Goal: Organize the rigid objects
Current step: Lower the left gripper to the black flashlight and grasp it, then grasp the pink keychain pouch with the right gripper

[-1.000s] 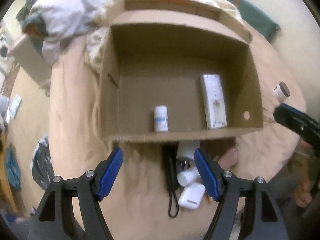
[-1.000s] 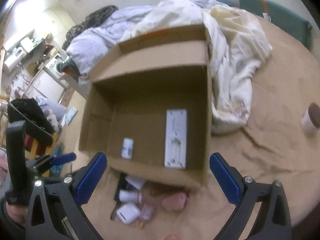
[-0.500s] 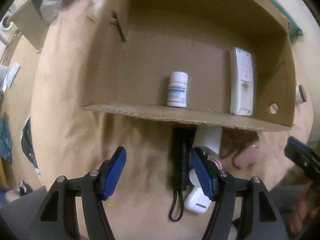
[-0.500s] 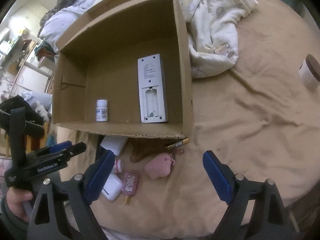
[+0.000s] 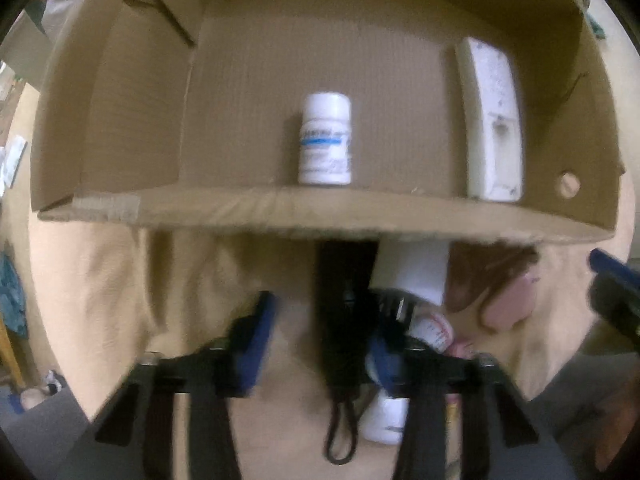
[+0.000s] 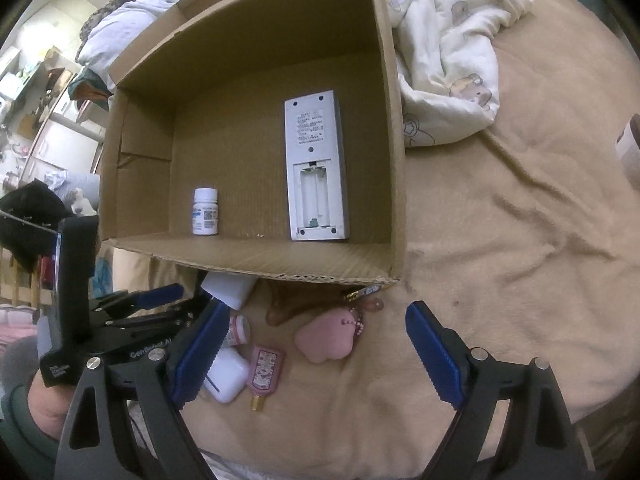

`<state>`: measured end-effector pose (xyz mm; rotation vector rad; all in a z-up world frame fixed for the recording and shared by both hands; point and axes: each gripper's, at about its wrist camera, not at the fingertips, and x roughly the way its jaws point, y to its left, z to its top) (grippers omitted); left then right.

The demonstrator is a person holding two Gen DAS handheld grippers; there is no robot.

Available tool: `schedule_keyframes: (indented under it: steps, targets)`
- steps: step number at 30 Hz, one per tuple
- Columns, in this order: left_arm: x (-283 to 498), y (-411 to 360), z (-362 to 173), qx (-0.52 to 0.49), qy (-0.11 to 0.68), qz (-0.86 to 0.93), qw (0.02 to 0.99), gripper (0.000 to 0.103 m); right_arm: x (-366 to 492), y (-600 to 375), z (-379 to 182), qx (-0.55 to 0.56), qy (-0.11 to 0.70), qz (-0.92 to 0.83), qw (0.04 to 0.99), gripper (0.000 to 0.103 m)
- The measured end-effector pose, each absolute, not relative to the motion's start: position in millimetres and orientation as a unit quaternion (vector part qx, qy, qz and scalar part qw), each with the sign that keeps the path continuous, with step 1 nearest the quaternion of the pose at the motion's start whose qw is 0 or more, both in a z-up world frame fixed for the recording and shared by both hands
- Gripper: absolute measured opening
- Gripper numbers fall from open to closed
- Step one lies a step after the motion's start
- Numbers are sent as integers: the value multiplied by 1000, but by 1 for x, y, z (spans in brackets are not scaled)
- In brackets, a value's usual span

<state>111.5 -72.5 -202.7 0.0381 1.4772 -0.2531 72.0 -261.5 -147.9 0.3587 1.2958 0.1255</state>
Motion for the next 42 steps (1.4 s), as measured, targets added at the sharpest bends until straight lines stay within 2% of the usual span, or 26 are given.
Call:
schedule_keyframes:
  steps: [1,5,7,8,9,14,17,19,21,27,28,30,38,39,42]
  targets:
    - [112,-74,-202,15,671,-121,731,18,73,-262,-149,166,601,59,779,96]
    - [110,-76,-205,32,670,-120,732,18,76,-259,-159,157,617,66,768,96]
    - [111,-75,-202,30,669,-111,734,17,78,-254,-167,152,628,71,760,76]
    - [111,-74,-201,30,666,-103,738,17,78,-251,-171,148,632,77,757,45]
    - [111,-69,-198,32,661,-87,745,17,78,-248,-175,142,639,80,752,35]
    - [113,-52,-199,11,675,-74,734,17,79,-245,-197,109,666,54,736,36]
    - [110,-52,-202,17,676,-72,733,17,82,-239,-206,102,676,59,727,48]
    - [111,-54,-204,22,678,-71,732,17,84,-232,-206,87,676,62,729,48]
    - [113,-59,-210,20,679,-70,730,17,84,-226,-208,77,677,70,728,53]
    - [119,-68,-225,49,678,-74,730,17,85,-207,-216,24,675,71,734,53]
    - [119,-68,-225,47,677,-75,730,17,84,-204,-216,13,672,71,737,53]
    - [118,-68,-224,43,676,-78,731,17,80,-197,-214,-16,665,69,743,45]
    - [101,-60,-218,58,657,-76,748,17,62,-204,-199,-9,649,89,755,44]
    - [101,-58,-215,58,658,-75,747,17,59,-203,-197,-9,648,90,756,34]
    - [88,-52,-207,54,654,-72,751,17,49,-208,-188,7,644,93,759,30]
